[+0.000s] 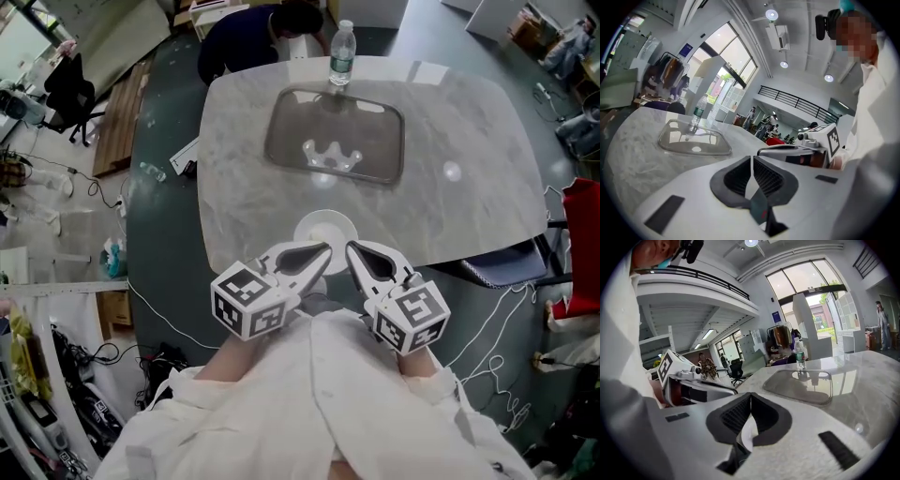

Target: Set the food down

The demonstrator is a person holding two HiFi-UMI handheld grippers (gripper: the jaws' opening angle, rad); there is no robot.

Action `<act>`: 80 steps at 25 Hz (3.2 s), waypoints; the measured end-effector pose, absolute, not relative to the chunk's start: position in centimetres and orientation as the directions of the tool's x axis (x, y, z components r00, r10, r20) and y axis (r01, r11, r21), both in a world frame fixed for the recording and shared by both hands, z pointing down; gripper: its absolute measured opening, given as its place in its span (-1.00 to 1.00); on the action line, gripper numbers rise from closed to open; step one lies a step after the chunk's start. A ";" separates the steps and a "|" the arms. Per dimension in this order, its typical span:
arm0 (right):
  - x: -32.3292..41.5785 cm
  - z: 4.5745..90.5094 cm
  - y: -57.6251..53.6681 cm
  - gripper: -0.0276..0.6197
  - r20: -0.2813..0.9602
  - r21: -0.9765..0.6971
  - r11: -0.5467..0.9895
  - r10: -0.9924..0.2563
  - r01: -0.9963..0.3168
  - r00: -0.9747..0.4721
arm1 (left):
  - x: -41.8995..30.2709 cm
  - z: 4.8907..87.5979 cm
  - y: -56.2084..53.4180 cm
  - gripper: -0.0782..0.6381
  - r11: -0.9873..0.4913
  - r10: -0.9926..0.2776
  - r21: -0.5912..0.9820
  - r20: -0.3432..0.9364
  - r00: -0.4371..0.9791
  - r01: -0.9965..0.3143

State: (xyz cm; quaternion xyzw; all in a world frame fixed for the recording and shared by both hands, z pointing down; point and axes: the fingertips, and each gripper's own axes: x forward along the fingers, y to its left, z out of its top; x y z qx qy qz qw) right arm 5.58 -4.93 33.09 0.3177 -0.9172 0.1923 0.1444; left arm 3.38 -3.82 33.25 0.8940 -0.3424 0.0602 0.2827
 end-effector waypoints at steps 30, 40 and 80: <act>5.8 37.6 -7.3 -0.91 0.471 -0.387 0.569 -0.554 -0.725 -0.686 | -0.3 37.2 -6.3 -0.70 -0.547 -0.531 0.476 0.439 0.725 -0.689; 6.7 40.3 -7.1 -0.91 0.518 -0.417 0.496 -0.559 -0.762 -0.648 | -1.9 41.2 -6.4 -0.70 -0.485 -0.496 0.512 0.507 0.705 -0.709; 9.6 49.7 -3.4 -0.90 0.704 -0.421 0.269 -0.506 -0.866 -0.499 | -3.2 50.7 -2.9 -0.70 -0.295 -0.361 0.642 0.611 0.705 -0.708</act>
